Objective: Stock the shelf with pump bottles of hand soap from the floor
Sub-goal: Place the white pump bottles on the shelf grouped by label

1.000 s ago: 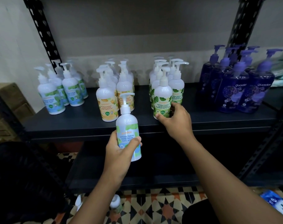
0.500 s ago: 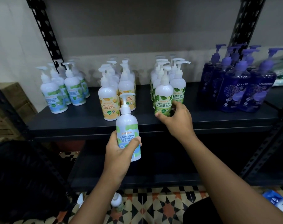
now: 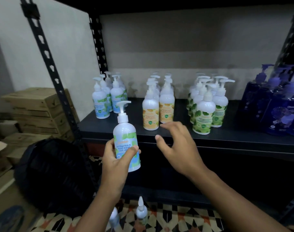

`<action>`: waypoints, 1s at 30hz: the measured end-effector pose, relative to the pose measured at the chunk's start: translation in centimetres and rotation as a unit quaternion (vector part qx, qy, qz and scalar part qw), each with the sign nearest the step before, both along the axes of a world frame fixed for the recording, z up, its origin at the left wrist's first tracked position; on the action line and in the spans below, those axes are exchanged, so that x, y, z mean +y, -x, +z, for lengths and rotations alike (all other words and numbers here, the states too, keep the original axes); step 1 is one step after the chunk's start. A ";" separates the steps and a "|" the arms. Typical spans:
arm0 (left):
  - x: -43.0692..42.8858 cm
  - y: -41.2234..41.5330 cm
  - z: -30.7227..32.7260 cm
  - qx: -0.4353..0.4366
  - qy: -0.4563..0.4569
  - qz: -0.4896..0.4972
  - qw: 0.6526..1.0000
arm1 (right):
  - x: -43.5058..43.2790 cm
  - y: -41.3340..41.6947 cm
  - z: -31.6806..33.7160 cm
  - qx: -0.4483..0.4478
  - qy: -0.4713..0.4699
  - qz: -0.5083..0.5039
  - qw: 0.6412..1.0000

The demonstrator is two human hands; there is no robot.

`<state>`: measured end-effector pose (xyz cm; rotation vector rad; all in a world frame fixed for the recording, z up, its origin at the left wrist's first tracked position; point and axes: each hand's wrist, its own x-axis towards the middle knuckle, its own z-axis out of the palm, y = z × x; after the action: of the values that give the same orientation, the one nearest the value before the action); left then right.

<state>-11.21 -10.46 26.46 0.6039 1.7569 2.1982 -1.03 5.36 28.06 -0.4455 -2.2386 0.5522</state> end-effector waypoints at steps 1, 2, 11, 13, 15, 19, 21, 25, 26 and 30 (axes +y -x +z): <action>-0.8 0.6 0.1 0.001 -0.001 0.017 1.000 | -0.6 1.0 -0.2 -0.027 -0.010 0.009 1.000; -1.6 1.2 0.2 0.005 0.001 0.034 0.999 | -1.1 2.1 -0.3 -0.052 -0.021 0.017 0.998; -6.5 6.6 1.0 0.055 0.030 0.108 0.992 | -3.3 12.4 0.1 -0.222 -0.106 0.079 0.966; -6.7 7.8 1.4 0.074 0.053 0.119 0.989 | -2.9 13.9 0.0 -0.258 -0.113 0.065 0.957; -6.5 8.8 2.0 0.088 0.065 0.118 0.987 | -2.5 14.6 -0.3 -0.299 -0.122 0.040 0.946; -4.8 11.5 3.2 0.106 0.072 0.109 0.986 | -2.5 14.4 -1.4 -0.323 -0.164 -0.010 0.932; -3.4 13.1 3.4 0.110 0.076 0.112 0.985 | -2.7 14.5 -1.7 -0.316 -0.168 -0.019 0.933; -0.8 15.6 3.4 0.123 0.088 0.111 0.982 | -2.8 14.8 -1.8 -0.300 -0.155 -0.025 0.941; -0.2 16.1 3.4 0.130 0.091 0.113 0.981 | -2.8 14.8 -1.8 -0.296 -0.154 -0.028 0.942; 1.8 17.6 2.6 0.143 0.110 0.118 0.976 | -2.9 15.2 -2.0 -0.293 -0.147 -0.036 0.944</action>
<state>-28.77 -8.64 29.09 0.7206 2.2912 2.1014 -16.22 2.44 26.08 -0.5881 -2.7970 0.0290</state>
